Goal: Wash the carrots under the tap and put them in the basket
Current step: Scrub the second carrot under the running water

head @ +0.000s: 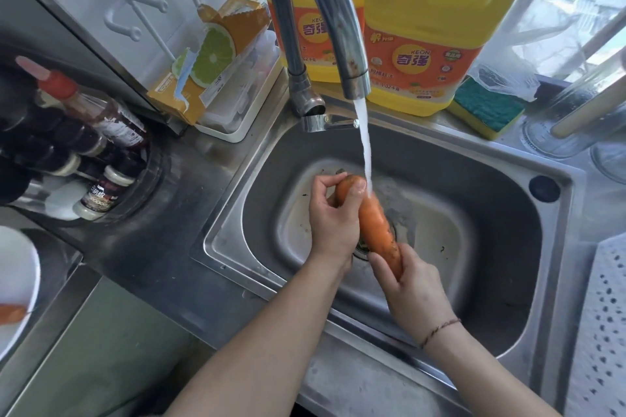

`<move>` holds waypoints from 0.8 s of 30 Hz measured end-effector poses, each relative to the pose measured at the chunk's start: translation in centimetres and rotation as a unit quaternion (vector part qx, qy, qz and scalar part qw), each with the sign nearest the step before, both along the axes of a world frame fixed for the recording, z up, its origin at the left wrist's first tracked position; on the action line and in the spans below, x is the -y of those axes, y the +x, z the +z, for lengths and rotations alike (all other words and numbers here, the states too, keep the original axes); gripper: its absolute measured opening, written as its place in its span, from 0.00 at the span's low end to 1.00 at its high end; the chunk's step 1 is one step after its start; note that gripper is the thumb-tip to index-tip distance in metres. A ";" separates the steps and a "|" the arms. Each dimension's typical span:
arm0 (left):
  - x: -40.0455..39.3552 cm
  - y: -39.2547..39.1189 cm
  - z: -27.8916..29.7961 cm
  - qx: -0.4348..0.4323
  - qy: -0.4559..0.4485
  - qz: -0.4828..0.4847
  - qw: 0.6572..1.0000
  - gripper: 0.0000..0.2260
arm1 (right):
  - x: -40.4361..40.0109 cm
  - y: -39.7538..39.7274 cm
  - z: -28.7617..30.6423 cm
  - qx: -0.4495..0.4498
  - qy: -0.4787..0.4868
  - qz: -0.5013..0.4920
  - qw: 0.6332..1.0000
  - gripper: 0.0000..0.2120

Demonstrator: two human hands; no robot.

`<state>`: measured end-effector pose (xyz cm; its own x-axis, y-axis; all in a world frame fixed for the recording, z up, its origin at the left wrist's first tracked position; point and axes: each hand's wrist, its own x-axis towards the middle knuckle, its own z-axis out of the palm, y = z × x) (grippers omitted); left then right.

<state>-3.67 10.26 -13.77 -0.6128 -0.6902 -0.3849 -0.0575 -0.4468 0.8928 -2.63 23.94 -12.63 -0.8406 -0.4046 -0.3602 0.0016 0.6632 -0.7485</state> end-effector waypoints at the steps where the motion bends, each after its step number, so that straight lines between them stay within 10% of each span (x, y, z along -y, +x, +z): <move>1: 0.0 -0.2 0.0 0.018 0.022 0.027 0.999 0.08 | 0.0 0.3 0.0 -0.012 0.009 0.006 1.000 0.13; 11: 0.5 1.5 -0.9 -0.045 -0.093 -0.124 0.987 0.12 | -0.3 0.4 0.0 -0.001 0.011 0.002 1.000 0.12; 19: 0.3 -1.1 1.1 0.107 0.000 0.097 0.989 0.12 | 0.1 1.2 0.2 -0.044 0.048 0.026 0.998 0.15; 24: -0.3 0.6 1.0 0.021 -0.100 -0.060 0.993 0.03 | 0.1 0.7 0.3 -0.018 0.034 0.004 0.999 0.13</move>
